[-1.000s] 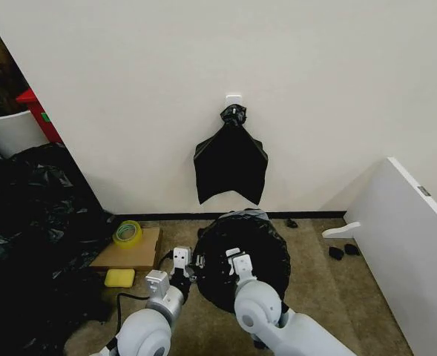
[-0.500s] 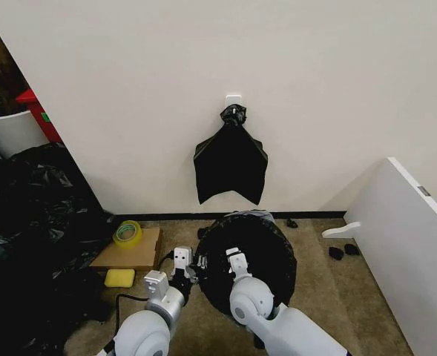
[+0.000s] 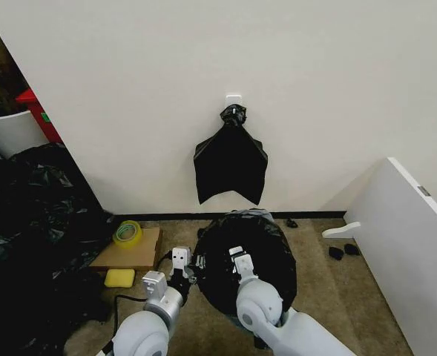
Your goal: Place the garbage bag over the trash bin.
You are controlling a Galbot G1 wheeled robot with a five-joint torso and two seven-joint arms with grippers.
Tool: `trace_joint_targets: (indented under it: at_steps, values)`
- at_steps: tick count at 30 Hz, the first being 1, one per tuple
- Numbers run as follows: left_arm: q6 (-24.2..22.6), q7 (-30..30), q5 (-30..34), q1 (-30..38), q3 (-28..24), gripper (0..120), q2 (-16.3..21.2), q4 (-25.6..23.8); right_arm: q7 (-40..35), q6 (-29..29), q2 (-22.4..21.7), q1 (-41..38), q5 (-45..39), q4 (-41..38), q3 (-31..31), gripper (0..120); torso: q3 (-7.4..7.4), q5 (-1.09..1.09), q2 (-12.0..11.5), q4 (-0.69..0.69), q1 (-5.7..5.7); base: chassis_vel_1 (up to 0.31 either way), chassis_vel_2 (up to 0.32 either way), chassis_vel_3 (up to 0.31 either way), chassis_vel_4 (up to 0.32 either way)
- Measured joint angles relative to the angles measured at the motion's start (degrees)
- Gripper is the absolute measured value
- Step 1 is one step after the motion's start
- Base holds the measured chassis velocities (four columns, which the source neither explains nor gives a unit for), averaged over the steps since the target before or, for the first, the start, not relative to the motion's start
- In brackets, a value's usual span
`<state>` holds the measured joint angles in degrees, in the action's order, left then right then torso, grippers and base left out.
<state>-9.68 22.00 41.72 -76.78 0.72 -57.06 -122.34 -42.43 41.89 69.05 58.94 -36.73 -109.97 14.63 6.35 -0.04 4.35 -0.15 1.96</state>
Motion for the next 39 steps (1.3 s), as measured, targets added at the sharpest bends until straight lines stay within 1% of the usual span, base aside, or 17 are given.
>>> trace_joint_targets:
  at_steps: [1, 6, 8, 10, 13, 14, 16, 19, 23, 25, 26, 27, 28, 29, 32, 37, 39]
  values:
    - [0.0, 0.2, 0.5, 0.1, 0.1, 0, -0.2, 0.3, 0.5, 0.0, -0.7, 0.5, 0.9, -2.2, 0.3, 0, 0.0, 0.0, 0.0, 0.0, 0.0, 0.0, 0.0, 0.0, 0.0]
    - [-0.5, 0.6, 2.0, 0.1, 0.1, 0, -0.6, 0.4, 2.2, -1.2, -0.4, 0.7, 4.3, -3.4, 0.5, 0, 0.0, 0.0, 0.0, 0.0, 0.0, 0.0, 0.0, 0.0, 0.0]
    - [-1.0, 0.7, 3.2, -0.1, 0.1, 0, -0.6, 0.0, 3.0, -2.8, 0.4, 0.1, 6.7, -1.9, 0.5, 0, 0.0, 0.0, 0.0, 0.0, 0.0, 0.0, 0.0, 0.0, 0.0]
    - [-1.2, 0.7, 3.8, -0.2, 0.2, 0, -0.5, -0.4, 3.3, -3.3, 0.7, -0.2, 7.3, -1.0, 0.5, 0, 0.0, 0.0, 0.0, 0.0, 0.0, 0.0, 0.0, 0.0, 0.0]
    - [-2.1, 0.7, 5.8, -0.8, 0.9, 0, -0.3, -1.6, 4.5, -5.7, 2.2, -1.3, 10.1, 3.6, 0.2, 0, 0.0, 0.0, 0.0, 0.01, 0.0, 0.0, 0.0, 0.0, 0.0]
    - [-2.1, 0.7, 5.8, -0.8, 0.9, 0, -0.3, -1.6, 4.5, -5.7, 2.2, -1.3, 10.1, 3.6, 0.2, 0, 0.0, 0.0, 0.0, 0.01, 0.0, 0.0, 0.0, 0.0, 0.0]
    - [-2.4, 0.5, 6.3, -1.1, 1.3, 0, 0.0, -2.1, 5.8, -7.3, 2.5, -1.7, 12.7, 6.8, -0.3, 0, 0.0, 0.0, 0.0, 0.01, 0.0, 0.0, 0.0, 0.0, 0.0]
    - [-2.6, 0.4, 6.5, -1.3, 1.5, 0, 0.1, -2.3, 6.2, -7.7, 2.3, -1.8, 13.5, 8.1, -0.4, 0, 0.0, 0.0, 0.0, 0.0, 0.0, 0.0, 0.0, 0.0, 0.0]
    - [-2.8, 0.4, 6.8, -1.4, 1.7, 0, 0.1, -2.4, 6.3, -7.3, 1.7, -1.7, 13.4, 8.1, -0.8, 0, 0.0, 0.0, 0.0, 0.01, 0.0, 0.0, 0.0, 0.0, 0.0]
    - [-2.8, 0.4, 6.8, -1.0, 1.6, 0, -0.1, -2.3, 6.3, -6.8, 0.8, -1.3, 12.5, 5.6, -1.1, 0, 0.0, 0.0, 0.0, 0.0, 0.0, 0.0, 0.0, 0.0, 0.0]
    - [-2.8, 0.4, 6.8, -1.0, 1.6, 0, -0.1, -2.3, 6.3, -6.8, 0.8, -1.3, 12.5, 5.6, -1.1, 0, 0.0, 0.0, 0.0, 0.0, 0.0, 0.0, 0.0, 0.0, 0.0]
    - [-2.8, 0.6, 6.8, -0.7, 1.5, 0, -0.3, -1.9, 6.2, -6.2, -0.4, -0.6, 11.3, 1.9, -1.0, 0, 0.0, 0.01, 0.0, -0.01, 0.0, 0.0, 0.0, 0.0, 0.0]
    - [-2.8, 0.9, 6.8, -0.6, 1.5, 0, -0.3, -1.7, 6.2, -5.8, -1.1, -0.3, 10.9, 0.1, -0.9, 0, 0.0, 0.0, 0.0, 0.0, 0.0, 0.0, 0.0, 0.0, 0.0]
    - [-2.8, 0.9, 6.8, -0.6, 1.5, 0, -0.3, -1.7, 6.2, -5.8, -1.1, -0.3, 10.9, 0.1, -0.9, 0, 0.0, 0.0, 0.0, 0.0, 0.0, 0.0, 0.0, 0.0, 0.0]
    - [-2.7, 1.5, 6.0, -0.3, 1.2, 0, -0.3, -1.0, 6.2, -4.4, -2.4, 0.1, 10.4, -3.8, -0.2, 0, 0.0, 0.0, 0.0, -0.01, 0.0, 0.0, 0.0, 0.0, 0.0]
    - [-2.6, 1.6, 4.8, -0.2, 0.6, 0, -0.4, -0.7, 5.3, -2.9, -1.5, -0.6, 11.3, -3.9, 1.0, 0, 0.0, 0.0, 0.0, 0.0, 0.0, 0.0, 0.0, 0.0, 0.0]
    - [-2.5, 1.6, 3.1, -0.2, -0.1, 0, -0.4, -0.7, 3.6, -2.0, 0.1, -1.8, 12.1, -1.3, 1.7, 0, 0.0, 0.0, 0.0, 0.0, 0.0, 0.0, 0.0, 0.0, 0.0]
